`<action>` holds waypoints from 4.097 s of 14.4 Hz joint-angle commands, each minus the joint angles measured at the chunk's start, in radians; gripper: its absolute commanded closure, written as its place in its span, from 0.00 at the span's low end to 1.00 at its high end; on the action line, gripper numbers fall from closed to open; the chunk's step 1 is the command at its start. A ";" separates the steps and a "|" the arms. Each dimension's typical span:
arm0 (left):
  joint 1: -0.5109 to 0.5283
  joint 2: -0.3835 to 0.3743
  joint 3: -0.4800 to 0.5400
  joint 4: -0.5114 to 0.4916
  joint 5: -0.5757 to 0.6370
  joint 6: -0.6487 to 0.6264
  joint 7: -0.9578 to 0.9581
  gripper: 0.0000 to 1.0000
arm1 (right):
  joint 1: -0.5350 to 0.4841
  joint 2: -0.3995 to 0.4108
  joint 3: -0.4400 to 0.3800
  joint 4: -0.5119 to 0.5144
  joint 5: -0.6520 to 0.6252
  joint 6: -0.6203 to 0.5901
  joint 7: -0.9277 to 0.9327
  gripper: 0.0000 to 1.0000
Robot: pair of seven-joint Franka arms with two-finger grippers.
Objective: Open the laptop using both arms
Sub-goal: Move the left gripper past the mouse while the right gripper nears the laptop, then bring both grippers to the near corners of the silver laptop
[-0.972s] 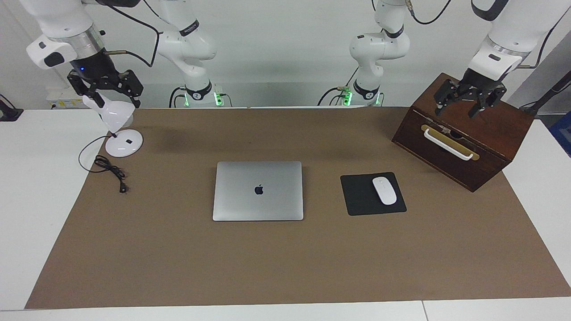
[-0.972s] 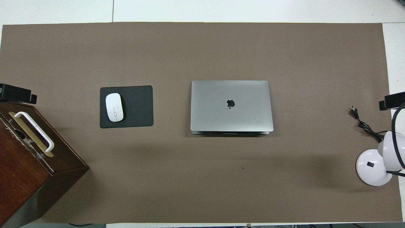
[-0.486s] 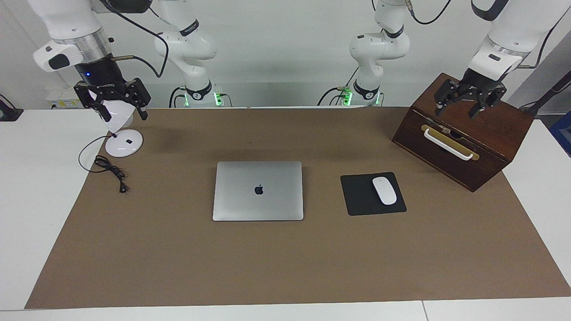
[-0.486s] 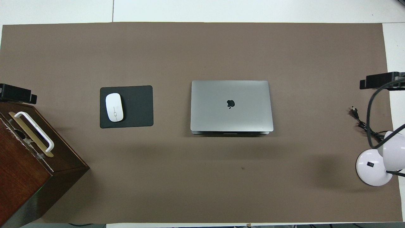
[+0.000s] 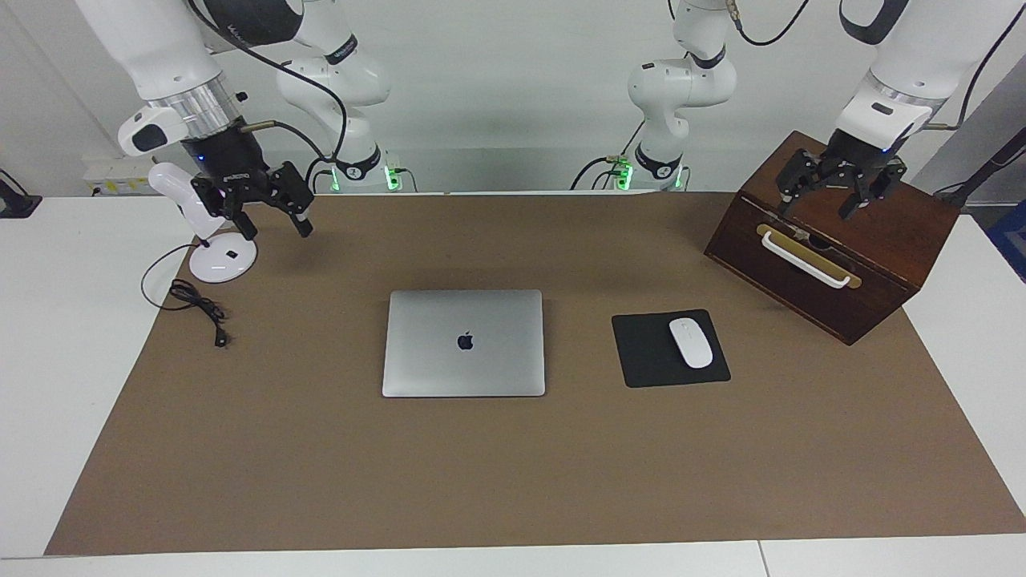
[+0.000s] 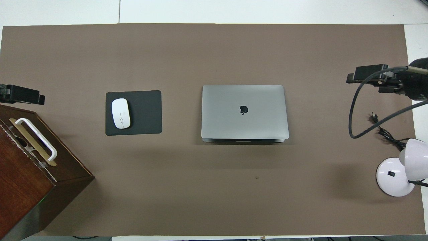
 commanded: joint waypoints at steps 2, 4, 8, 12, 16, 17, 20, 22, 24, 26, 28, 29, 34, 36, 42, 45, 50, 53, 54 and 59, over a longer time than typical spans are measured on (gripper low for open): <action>-0.009 -0.052 -0.005 -0.113 0.016 0.123 0.008 0.00 | 0.046 -0.020 -0.016 -0.083 0.096 0.105 0.112 0.00; -0.043 -0.084 -0.005 -0.195 0.014 0.201 0.008 0.00 | 0.059 -0.029 -0.016 -0.126 0.140 0.148 0.166 0.00; -0.081 -0.165 -0.005 -0.388 0.011 0.396 0.001 0.00 | 0.082 -0.063 0.007 -0.219 0.220 0.224 0.313 0.00; -0.118 -0.187 -0.005 -0.469 0.009 0.499 -0.001 0.00 | 0.085 -0.133 0.088 -0.379 0.310 0.378 0.446 0.00; -0.153 -0.216 -0.007 -0.595 0.008 0.669 0.001 0.00 | 0.134 -0.187 0.091 -0.459 0.349 0.407 0.587 0.00; -0.164 -0.228 -0.007 -0.641 0.008 0.723 0.001 0.00 | 0.145 -0.199 0.097 -0.482 0.351 0.407 0.620 0.00; -0.202 -0.253 -0.007 -0.756 0.005 0.853 -0.003 0.00 | 0.186 -0.233 0.101 -0.562 0.351 0.401 0.657 0.00; -0.229 -0.251 -0.007 -0.810 -0.038 0.921 -0.004 0.00 | 0.223 -0.248 0.094 -0.612 0.351 0.407 0.664 0.00; -0.261 -0.248 -0.007 -0.870 -0.122 1.016 -0.004 0.00 | 0.226 -0.253 0.096 -0.644 0.351 0.409 0.675 0.00; -0.298 -0.239 -0.007 -0.917 -0.132 1.103 -0.016 0.00 | 0.223 -0.256 0.099 -0.678 0.351 0.416 0.672 0.00; -0.359 -0.199 -0.005 -0.948 -0.132 1.214 -0.086 0.00 | 0.223 -0.256 0.099 -0.706 0.351 0.441 0.669 0.00; -0.392 -0.178 -0.007 -0.966 -0.133 1.276 -0.128 0.00 | 0.228 -0.258 0.099 -0.727 0.351 0.468 0.664 0.00; -0.488 -0.103 -0.005 -1.040 -0.133 1.508 -0.153 0.00 | 0.250 -0.253 0.099 -0.770 0.355 0.534 0.661 0.00; -0.532 -0.052 -0.007 -1.065 -0.133 1.620 -0.156 0.00 | 0.258 -0.239 0.101 -0.777 0.357 0.576 0.663 0.00; -0.637 0.091 -0.007 -1.079 -0.133 1.862 -0.282 0.00 | 0.320 -0.163 0.101 -0.780 0.390 0.692 0.663 0.00; -0.669 0.123 -0.005 -1.076 -0.132 1.871 -0.285 0.00 | 0.321 -0.141 0.101 -0.781 0.392 0.723 0.658 0.00; -0.684 0.122 -0.004 -1.074 -0.133 1.868 -0.268 0.00 | 0.330 -0.081 0.101 -0.781 0.392 0.800 0.638 0.00; -0.693 0.120 -0.004 -1.063 -0.133 1.868 -0.269 0.00 | 0.330 -0.060 0.099 -0.781 0.392 0.863 0.626 0.00; -0.693 0.119 -0.004 -1.060 -0.133 1.868 -0.271 0.00 | 0.330 -0.058 0.098 -0.783 0.393 0.876 0.629 0.00; -0.690 0.105 -0.004 -1.069 -0.133 1.866 -0.401 0.69 | 0.339 -0.045 0.097 -0.787 0.537 0.991 0.638 0.00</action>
